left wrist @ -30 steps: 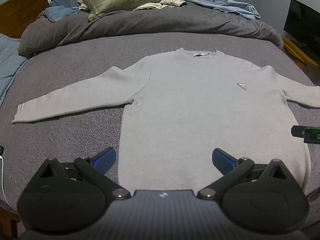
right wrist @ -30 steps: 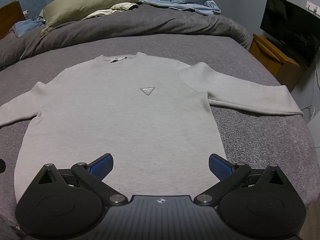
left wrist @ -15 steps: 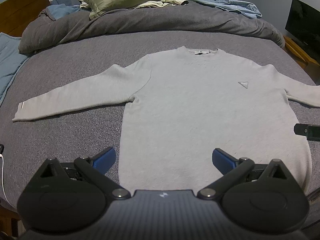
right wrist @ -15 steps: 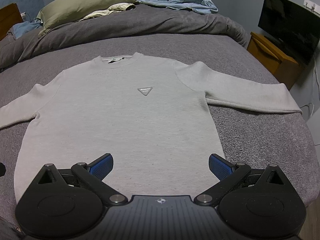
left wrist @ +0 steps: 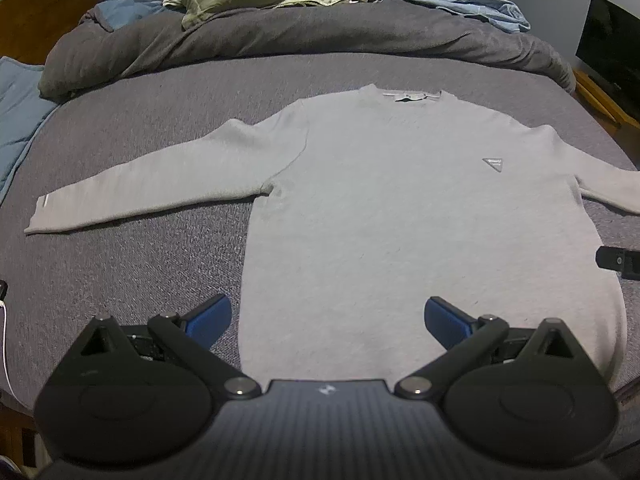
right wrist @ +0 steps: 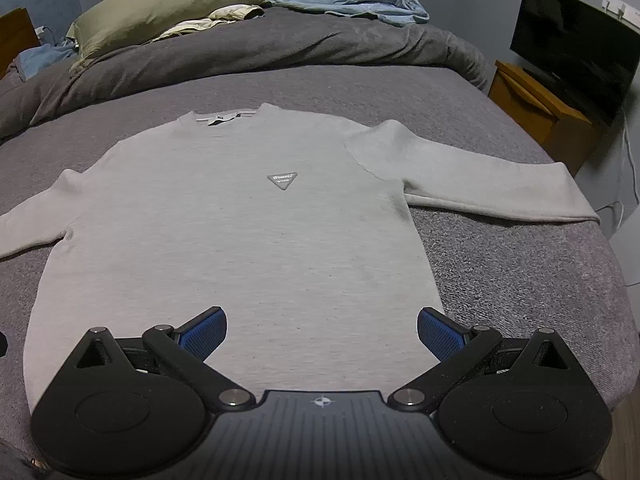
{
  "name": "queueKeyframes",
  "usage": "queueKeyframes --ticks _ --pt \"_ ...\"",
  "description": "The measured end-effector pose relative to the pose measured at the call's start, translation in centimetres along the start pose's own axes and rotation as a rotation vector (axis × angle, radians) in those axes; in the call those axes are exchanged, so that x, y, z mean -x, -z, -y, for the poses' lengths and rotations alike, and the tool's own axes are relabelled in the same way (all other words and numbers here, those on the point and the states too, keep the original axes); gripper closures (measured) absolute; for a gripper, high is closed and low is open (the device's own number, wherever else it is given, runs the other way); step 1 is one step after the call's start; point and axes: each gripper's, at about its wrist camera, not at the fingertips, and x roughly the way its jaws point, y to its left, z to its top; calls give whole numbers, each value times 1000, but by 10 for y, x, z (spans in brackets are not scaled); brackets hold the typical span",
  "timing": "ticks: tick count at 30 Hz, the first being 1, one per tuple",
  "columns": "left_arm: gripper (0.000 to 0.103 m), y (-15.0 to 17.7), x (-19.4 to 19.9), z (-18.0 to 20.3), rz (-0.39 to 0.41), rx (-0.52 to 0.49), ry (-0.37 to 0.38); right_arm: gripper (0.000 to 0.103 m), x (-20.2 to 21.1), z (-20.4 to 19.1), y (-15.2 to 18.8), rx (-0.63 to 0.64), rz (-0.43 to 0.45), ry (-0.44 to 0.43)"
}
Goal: Fold small clothes
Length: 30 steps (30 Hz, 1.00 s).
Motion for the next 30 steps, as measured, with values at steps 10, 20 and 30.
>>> queueKeyframes --ticks 10,20,30 --pt "0 -11 -36 2 87 -61 71 0 -34 18 -23 -31 111 -10" --pt "0 -21 -111 6 105 -128 85 0 -124 133 -79 -328 227 92" --pt "0 1 -164 0 48 -159 90 14 -169 288 -70 -634 245 207"
